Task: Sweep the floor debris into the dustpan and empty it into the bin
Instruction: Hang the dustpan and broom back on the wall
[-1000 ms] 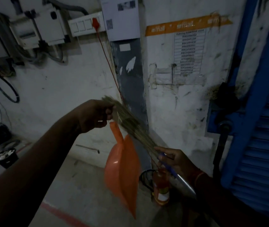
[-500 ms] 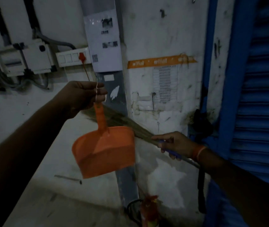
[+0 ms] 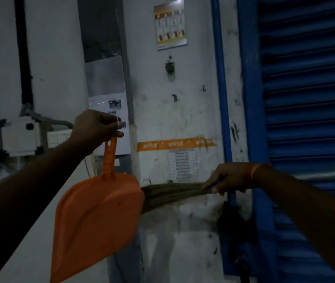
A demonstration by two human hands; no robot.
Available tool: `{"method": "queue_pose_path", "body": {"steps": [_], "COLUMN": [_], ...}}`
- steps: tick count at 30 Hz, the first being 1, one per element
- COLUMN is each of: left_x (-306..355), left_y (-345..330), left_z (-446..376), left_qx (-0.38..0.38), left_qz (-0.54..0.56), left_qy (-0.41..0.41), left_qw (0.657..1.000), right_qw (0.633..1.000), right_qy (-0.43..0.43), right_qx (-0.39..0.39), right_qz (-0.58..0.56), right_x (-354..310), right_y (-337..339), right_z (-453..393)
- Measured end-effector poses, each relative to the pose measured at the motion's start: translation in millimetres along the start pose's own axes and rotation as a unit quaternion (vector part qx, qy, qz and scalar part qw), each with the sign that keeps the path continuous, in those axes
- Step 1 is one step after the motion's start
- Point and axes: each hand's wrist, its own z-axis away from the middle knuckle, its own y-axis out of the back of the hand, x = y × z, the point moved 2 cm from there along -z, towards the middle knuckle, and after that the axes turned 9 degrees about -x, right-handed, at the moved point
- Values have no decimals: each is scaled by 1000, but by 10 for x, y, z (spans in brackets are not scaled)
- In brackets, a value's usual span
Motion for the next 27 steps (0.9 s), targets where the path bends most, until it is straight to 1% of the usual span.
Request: {"method": "queue_pose_path", "body": {"steps": [4,7,10,13,18,23,25,27], "left_x": [37,30,-6,-29,-53,73,144,204], "left_y": [-115,-183,-269,-413,-726,-985,-1029,-1054], "left_z": [-452,-851,-1314,-1761,-2232,-2613,-2772,-2937], "left_qx": [27,43,65,77,85,116,131,148], "left_qz": [-61,-82,-90,-115,-122,-125,-138,-142], "left_qy": [-60,-94,-118,-138,-181,-186,-181,-172], "left_qw": [996,991,987,981,972,968,965,964], "right_qw": [997,995,994,991,988,989,990,990], "right_qy": [-21,-31,-43,-52,-53,-66,-72,-71], "right_qx": [-55,-83,-87,-88,-103,-114,-107,-117], "right_qz": [-43,-49,-52,-85,-104,-64,-49,-33], "right_x": [112,240,405,594,757,786,784,756], "right_y": [458,683,893,1072,1365,1729,1922,2092], "right_z": [-120,-221,-330,-440,-575,-683,-711,-723]}}
